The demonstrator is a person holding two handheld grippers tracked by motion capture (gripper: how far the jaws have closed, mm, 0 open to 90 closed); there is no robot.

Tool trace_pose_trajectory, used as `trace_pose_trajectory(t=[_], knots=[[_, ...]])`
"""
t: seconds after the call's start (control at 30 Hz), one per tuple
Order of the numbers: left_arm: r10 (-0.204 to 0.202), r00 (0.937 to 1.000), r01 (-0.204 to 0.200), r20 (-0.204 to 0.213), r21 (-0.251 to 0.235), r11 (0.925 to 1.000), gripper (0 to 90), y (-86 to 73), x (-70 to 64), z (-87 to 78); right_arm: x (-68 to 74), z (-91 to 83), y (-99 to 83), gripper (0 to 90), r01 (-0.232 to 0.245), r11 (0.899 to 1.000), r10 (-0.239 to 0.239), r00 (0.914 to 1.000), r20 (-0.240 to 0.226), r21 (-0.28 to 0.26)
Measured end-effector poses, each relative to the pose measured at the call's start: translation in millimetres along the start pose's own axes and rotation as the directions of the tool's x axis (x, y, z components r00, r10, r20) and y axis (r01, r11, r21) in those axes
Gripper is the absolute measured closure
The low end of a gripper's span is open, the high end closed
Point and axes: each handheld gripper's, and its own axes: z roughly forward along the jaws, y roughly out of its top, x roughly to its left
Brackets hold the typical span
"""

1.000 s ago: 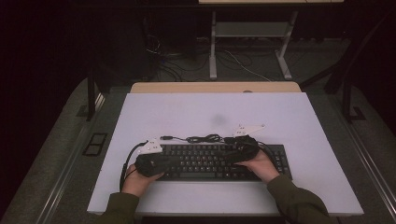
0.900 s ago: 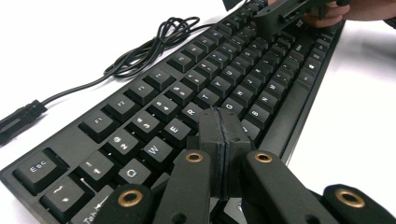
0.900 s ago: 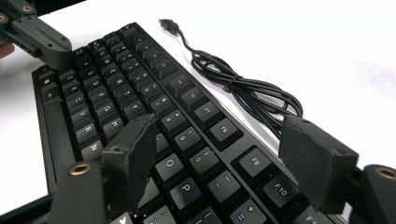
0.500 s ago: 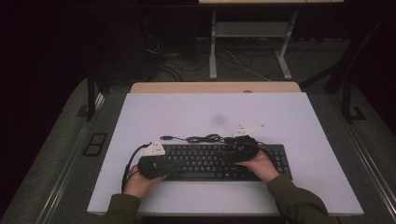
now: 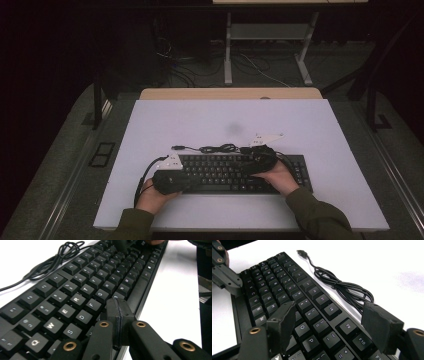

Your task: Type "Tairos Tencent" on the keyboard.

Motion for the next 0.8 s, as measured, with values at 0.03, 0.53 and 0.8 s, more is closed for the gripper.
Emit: trace_pose_trajectory(t=[0.03, 0.53, 0.8], knots=[[0.003, 1.0, -0.003, 0.003, 0.005, 1.0, 88.8, 0.0, -0.2, 0.6, -0.1, 0.0, 0.0, 27.1, 0.0, 1.0, 0.0, 1.0, 0.0, -0.001], [0.016, 0.9996, -0.017, 0.023, 0.034, 0.9993, 88.9, -0.9, -3.6, 9.3, 0.0, -0.5, 0.2, 27.1, -0.002, 1.0, 0.002, 1.0, 0.002, -0.001], [0.015, 0.9996, -0.015, 0.023, 0.034, 0.9993, 88.9, -1.0, -3.4, 9.6, 0.0, -0.6, 0.4, 27.1, 0.0, 1.0, 0.0, 1.0, 0.003, -0.002]])
